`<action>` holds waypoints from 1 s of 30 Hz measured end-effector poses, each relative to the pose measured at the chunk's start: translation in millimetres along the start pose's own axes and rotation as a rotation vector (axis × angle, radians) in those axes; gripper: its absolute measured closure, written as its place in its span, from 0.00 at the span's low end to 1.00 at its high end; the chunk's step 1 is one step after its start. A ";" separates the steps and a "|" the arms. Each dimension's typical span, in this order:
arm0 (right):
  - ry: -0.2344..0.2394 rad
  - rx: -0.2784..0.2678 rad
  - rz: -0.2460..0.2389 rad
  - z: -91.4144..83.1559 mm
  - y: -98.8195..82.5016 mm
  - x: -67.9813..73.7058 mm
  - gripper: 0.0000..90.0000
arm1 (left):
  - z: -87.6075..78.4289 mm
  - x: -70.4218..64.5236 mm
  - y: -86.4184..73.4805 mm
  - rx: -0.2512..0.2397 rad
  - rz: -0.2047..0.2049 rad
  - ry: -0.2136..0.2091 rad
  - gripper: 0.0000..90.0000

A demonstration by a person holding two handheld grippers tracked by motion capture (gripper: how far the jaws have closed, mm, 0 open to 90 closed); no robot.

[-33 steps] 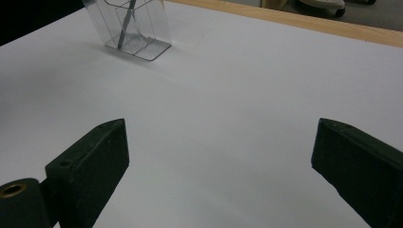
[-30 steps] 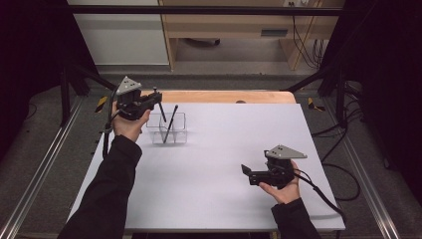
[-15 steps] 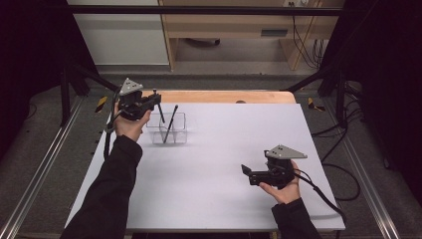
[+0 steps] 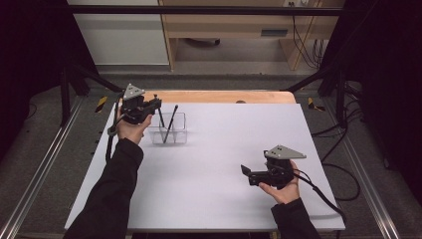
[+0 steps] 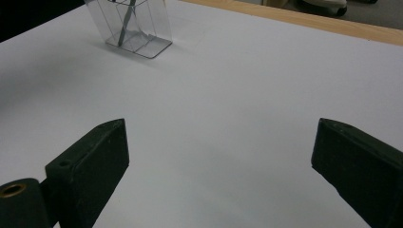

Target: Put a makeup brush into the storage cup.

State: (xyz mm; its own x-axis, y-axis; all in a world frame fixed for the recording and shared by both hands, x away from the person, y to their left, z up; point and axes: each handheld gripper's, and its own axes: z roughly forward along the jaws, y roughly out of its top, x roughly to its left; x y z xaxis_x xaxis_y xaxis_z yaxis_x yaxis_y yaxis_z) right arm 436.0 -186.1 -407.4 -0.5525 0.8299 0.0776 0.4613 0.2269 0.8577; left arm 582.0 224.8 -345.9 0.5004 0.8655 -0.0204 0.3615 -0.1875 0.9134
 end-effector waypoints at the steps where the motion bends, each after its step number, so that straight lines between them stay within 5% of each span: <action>1: 0.001 0.000 0.001 0.0 0.0 0.0 0.06 | 0.4 0.2 -0.8 0.002 0.002 0.001 0.92; 30: 0.001 0.012 -0.008 2.5 -0.8 1.6 0.07 | 16.6 2.7 -33.6 0.040 -0.019 0.015 0.92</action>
State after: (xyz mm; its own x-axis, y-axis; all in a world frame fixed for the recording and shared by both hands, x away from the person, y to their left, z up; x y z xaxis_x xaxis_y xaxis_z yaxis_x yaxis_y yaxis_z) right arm 436.5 -183.7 -409.2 -0.5570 0.8274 0.0717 0.4653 0.2394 0.8522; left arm 584.3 225.8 -383.4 0.4811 0.8761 -0.0310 0.4020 -0.1890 0.8959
